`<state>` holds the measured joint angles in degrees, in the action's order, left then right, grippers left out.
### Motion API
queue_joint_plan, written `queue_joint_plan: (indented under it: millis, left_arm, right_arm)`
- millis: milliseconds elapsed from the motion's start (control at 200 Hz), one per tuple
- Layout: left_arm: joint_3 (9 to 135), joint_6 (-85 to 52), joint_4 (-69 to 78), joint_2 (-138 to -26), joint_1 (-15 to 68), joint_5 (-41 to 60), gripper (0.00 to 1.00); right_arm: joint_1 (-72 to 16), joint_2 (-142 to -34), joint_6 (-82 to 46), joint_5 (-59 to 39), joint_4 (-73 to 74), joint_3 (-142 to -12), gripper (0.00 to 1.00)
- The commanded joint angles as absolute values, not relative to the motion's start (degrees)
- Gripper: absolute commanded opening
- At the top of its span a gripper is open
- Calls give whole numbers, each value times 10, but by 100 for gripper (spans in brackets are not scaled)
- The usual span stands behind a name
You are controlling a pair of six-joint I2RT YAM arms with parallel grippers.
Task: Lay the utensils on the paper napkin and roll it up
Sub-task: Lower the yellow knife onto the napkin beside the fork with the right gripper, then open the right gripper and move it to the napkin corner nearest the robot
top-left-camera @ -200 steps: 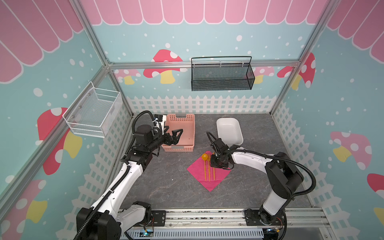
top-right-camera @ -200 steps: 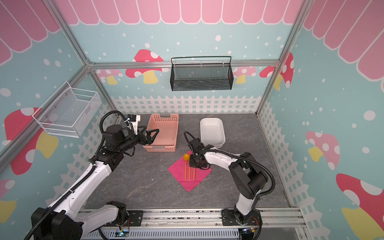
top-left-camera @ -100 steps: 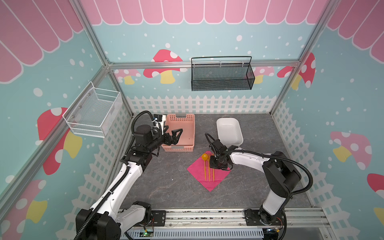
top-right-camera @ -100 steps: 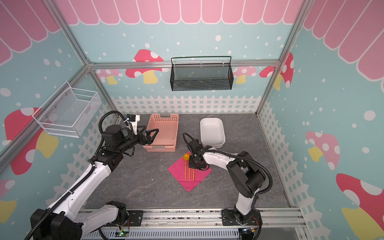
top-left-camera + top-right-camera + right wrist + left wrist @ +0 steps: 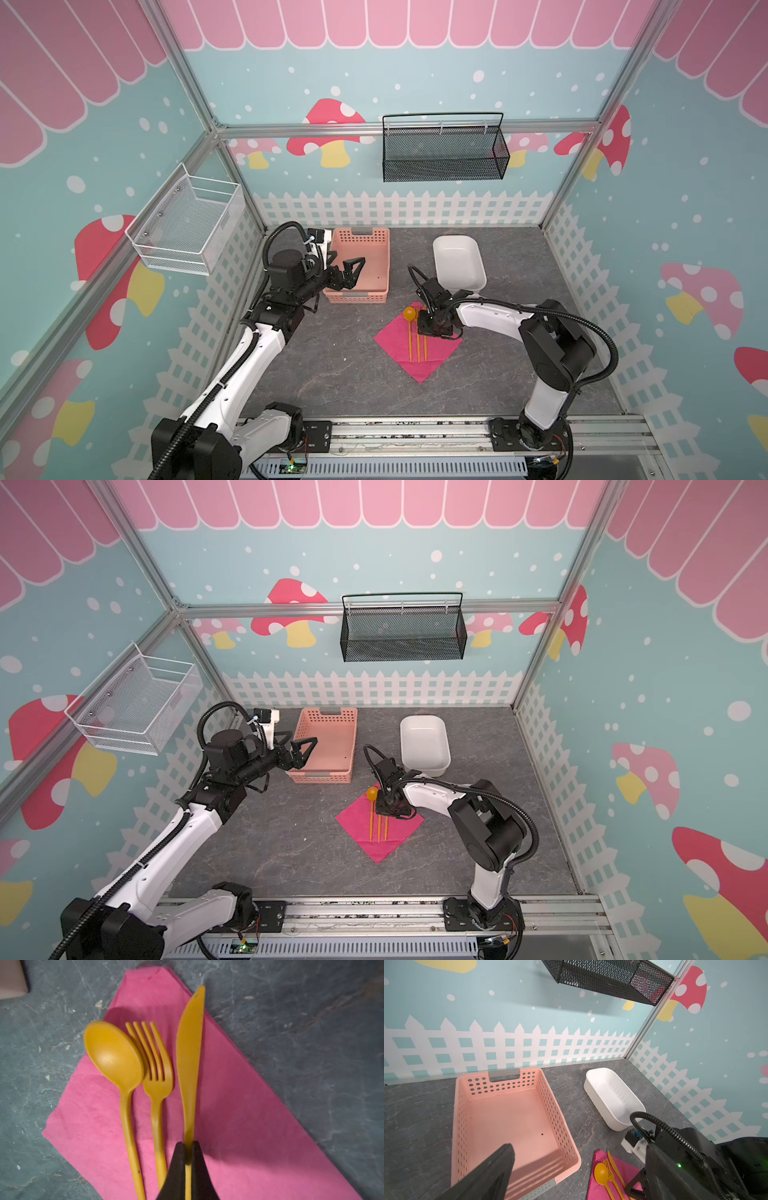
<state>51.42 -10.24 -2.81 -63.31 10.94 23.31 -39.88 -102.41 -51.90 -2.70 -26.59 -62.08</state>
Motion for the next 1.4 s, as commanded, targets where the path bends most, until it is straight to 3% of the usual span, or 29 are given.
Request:
queue_joint_plan:
  millis: [0, 741, 1161, 1396]
  left_arm:
    - [520, -98, -37, -624, 107, 228, 99]
    - [520, -97, -39, -625, 107, 224, 100]
    - [517, -78, -48, -630, 118, 197, 99]
    - [509, -58, -48, -638, 135, 175, 99]
  right_arm:
    - [-405, -1039, -519, -17, -272, -634, 0]
    - [-404, -1013, -523, -10, -297, -646, 21]
    - [-405, -901, -483, 3, -301, -621, 25]
    - [-404, -797, -407, -67, -210, -527, 25]
